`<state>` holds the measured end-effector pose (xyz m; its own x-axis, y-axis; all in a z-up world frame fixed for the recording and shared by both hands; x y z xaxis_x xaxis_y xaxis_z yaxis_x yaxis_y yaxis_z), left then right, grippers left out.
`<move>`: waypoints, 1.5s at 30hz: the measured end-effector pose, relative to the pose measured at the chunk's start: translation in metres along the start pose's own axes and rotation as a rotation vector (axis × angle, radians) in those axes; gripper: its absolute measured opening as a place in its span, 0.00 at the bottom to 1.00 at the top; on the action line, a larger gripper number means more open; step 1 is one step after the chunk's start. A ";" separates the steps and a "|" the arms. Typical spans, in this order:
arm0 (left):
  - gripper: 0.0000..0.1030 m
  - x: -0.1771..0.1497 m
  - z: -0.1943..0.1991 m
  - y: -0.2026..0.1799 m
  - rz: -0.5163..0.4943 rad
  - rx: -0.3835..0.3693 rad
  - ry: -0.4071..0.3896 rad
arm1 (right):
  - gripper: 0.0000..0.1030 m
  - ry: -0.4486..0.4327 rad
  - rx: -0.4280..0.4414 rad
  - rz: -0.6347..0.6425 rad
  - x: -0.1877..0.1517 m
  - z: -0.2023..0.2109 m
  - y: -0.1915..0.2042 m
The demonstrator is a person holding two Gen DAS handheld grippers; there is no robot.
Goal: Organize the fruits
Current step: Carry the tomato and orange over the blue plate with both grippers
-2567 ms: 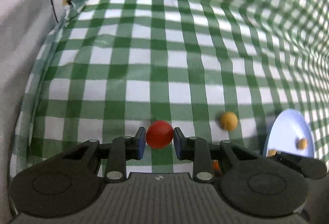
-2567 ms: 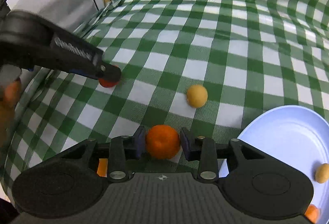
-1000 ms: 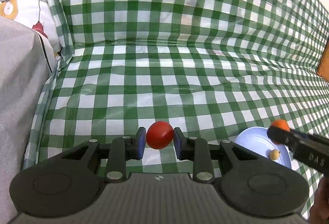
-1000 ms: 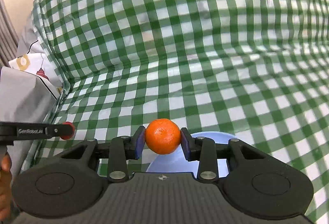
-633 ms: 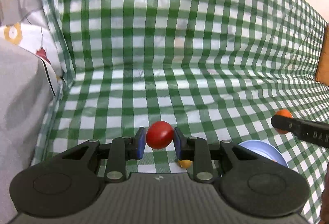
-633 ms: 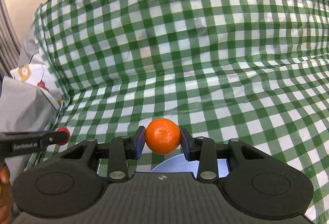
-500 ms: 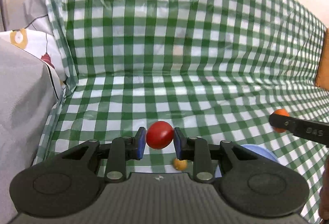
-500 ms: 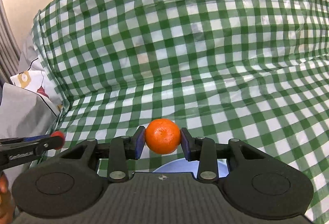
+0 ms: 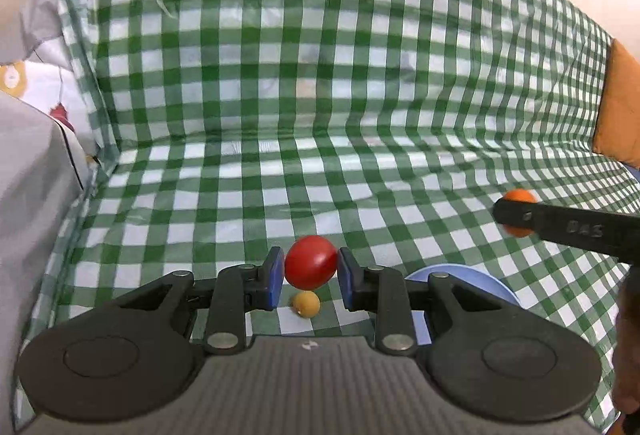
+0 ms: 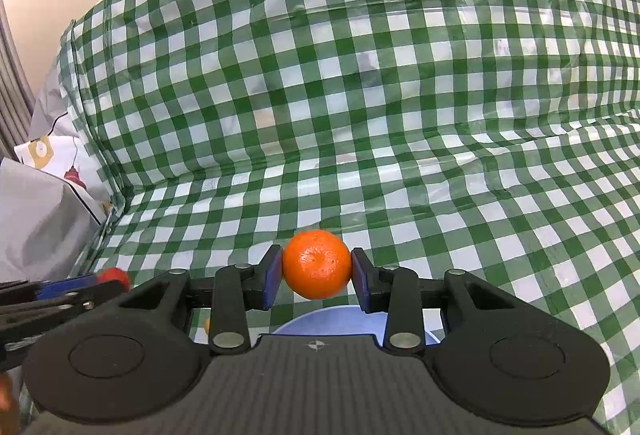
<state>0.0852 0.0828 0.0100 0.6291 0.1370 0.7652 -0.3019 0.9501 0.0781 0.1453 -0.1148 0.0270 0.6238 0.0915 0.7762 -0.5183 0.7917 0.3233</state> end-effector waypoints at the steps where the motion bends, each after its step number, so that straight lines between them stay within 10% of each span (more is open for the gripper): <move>1: 0.31 0.000 -0.004 -0.001 0.002 -0.011 0.014 | 0.37 -0.001 -0.006 0.006 0.000 0.001 -0.001; 13: 0.31 0.001 -0.013 0.004 0.005 -0.077 0.025 | 0.37 0.030 -0.075 0.010 -0.001 0.001 -0.022; 26: 0.31 -0.019 0.002 -0.056 -0.088 -0.317 0.058 | 0.37 0.111 -0.085 -0.038 -0.012 -0.003 -0.049; 45: 0.31 -0.035 -0.015 -0.097 -0.154 -0.297 0.067 | 0.37 0.172 -0.073 -0.017 -0.018 -0.019 -0.049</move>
<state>0.1028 -0.0104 -0.0338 0.6999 -0.0059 0.7142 0.0162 0.9998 -0.0076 0.1710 -0.1439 -0.0136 0.7262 0.1744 0.6650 -0.4666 0.8354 0.2905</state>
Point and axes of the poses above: each gripper's, at about its wrist camera, not at the fingertips, and z roughly against the way its jaws point, y to its left, x to its top, the point moved 5 cm from there along -z, roughly the way its jaws point, and after that the axes turned 13 degrees about x, right-handed, at the moved point
